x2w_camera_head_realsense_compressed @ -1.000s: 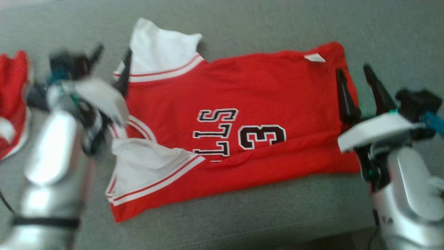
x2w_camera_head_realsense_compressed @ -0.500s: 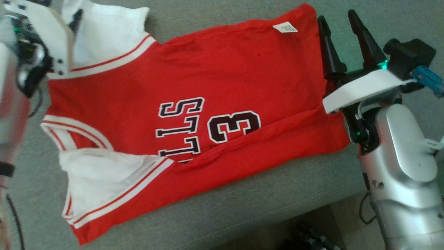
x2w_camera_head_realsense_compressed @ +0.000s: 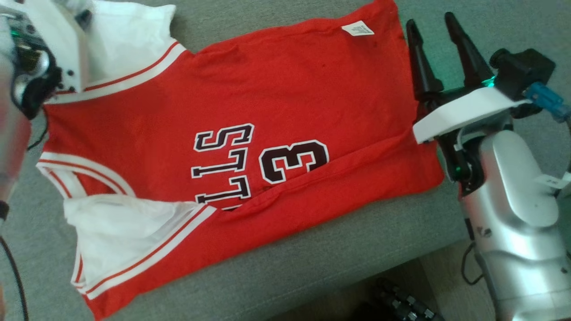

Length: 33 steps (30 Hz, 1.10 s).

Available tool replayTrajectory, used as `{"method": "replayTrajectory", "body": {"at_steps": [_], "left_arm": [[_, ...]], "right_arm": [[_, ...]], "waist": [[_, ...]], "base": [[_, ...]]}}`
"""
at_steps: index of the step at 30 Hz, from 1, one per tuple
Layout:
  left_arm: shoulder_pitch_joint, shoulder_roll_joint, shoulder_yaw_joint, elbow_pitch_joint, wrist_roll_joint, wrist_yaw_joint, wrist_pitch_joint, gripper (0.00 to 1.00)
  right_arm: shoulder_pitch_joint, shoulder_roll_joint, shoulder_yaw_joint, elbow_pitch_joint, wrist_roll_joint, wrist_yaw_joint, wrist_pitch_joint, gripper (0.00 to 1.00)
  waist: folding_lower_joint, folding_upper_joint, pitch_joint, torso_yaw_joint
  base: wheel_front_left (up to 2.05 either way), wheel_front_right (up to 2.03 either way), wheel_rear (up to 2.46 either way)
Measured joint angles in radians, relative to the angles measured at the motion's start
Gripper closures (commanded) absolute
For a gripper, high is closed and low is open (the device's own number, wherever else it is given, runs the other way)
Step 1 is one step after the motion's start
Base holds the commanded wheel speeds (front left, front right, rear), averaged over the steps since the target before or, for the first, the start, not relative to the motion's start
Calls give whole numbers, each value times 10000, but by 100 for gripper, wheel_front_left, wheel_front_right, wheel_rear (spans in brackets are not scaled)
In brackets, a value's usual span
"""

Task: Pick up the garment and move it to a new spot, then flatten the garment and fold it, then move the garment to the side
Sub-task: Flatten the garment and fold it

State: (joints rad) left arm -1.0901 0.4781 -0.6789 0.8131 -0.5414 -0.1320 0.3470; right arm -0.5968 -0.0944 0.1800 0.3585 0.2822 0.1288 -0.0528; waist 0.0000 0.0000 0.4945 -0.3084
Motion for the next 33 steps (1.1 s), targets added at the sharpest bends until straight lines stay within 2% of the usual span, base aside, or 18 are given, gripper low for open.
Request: {"method": "replayTrajectory", "body": {"at_steps": [5, 9, 14, 19, 23, 33], "left_arm": [[-1, -107, -63, 174, -293, 0, -825, 100], [1, -345, 15, 107, -337, 0, -1678, 100], [58, -708, 92, -410, -523, 13, -2424, 100], [578, -792, 38, -1003, -596, 13, -2704, 100], [876, -874, -58, -1488, -598, 102, -2788, 100], [953, -901, -184, -2347, -604, 267, -2690, 100]], "right_arm": [[-266, -169, -322, 263, 105, 0, 102, 0], [-505, -491, -602, 805, 525, 0, 894, 0], [-821, -1225, -550, 1718, 897, 0, 1942, 0], [-1274, -1818, -347, 2644, 1076, 0, 2568, 0], [-1597, -2033, -150, 3242, 1482, 0, 2861, 0], [-2378, -2525, 487, 4334, 1755, 0, 2934, 0]], "waist": [[0, 0, -133, 312], [0, 0, -310, 715], [0, 0, -495, 1381], [0, 0, -599, 2026], [0, 0, -602, 2414], [0, 0, -268, 2795]], "base": [[0, 0, 0], [0, 0, 0], [0, 0, 0], [0, 0, 0], [0, 0, 0], [0, 0, 0]]}}
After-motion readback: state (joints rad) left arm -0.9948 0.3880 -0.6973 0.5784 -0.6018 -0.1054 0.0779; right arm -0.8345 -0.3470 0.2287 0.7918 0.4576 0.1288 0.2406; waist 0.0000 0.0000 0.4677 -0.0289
